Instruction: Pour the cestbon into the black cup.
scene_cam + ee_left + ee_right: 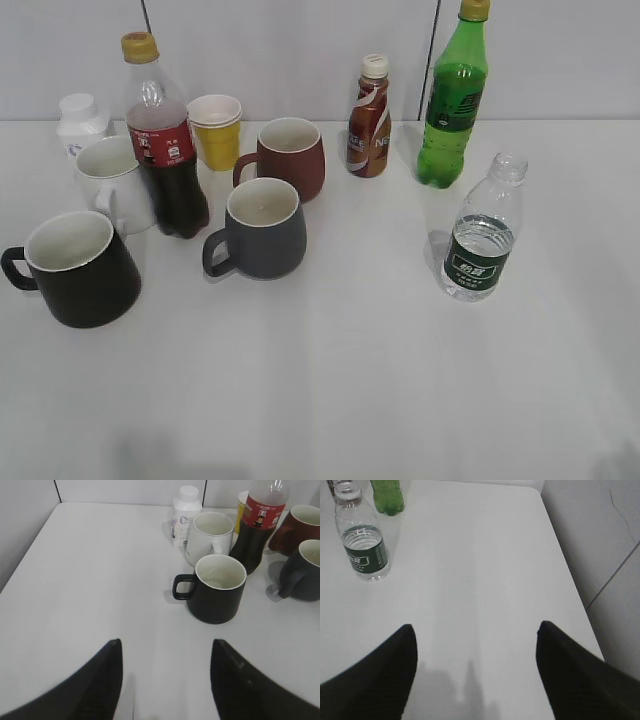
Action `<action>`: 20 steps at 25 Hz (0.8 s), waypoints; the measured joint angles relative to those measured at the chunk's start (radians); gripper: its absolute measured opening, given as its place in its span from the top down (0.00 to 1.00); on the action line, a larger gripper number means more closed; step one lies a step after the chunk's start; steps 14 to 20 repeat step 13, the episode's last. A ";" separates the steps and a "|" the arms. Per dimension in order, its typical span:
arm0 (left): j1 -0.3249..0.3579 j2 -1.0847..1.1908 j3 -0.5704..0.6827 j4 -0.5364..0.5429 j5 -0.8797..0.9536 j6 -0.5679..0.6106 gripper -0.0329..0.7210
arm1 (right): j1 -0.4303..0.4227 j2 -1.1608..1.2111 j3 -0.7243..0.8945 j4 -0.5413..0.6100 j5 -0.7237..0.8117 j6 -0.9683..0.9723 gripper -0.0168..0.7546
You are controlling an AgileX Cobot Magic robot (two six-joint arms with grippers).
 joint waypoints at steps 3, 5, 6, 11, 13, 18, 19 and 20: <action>0.000 0.000 0.000 0.000 0.000 0.000 0.39 | 0.000 0.000 0.000 0.000 0.000 0.000 0.20; 0.000 0.000 0.000 0.000 0.000 0.000 0.39 | 0.000 0.000 0.000 0.000 0.000 0.000 0.20; 0.000 0.000 0.000 0.000 0.000 0.000 0.39 | 0.000 0.000 0.000 0.000 0.000 0.000 0.20; 0.000 0.000 0.000 0.000 0.000 0.000 0.41 | 0.000 0.000 0.000 0.000 0.000 0.000 0.20; 0.000 0.000 0.000 0.000 0.000 0.000 0.41 | 0.000 0.000 0.000 0.000 0.000 0.000 0.20; 0.000 0.000 0.000 0.000 0.000 0.000 0.41 | 0.000 0.000 0.000 0.000 0.000 0.000 0.20; 0.000 0.000 0.000 0.000 0.000 0.000 0.41 | 0.000 0.000 0.000 0.000 0.000 0.000 0.20; 0.000 0.000 0.000 0.000 0.000 0.000 0.41 | 0.000 0.000 0.000 0.000 0.000 0.000 0.20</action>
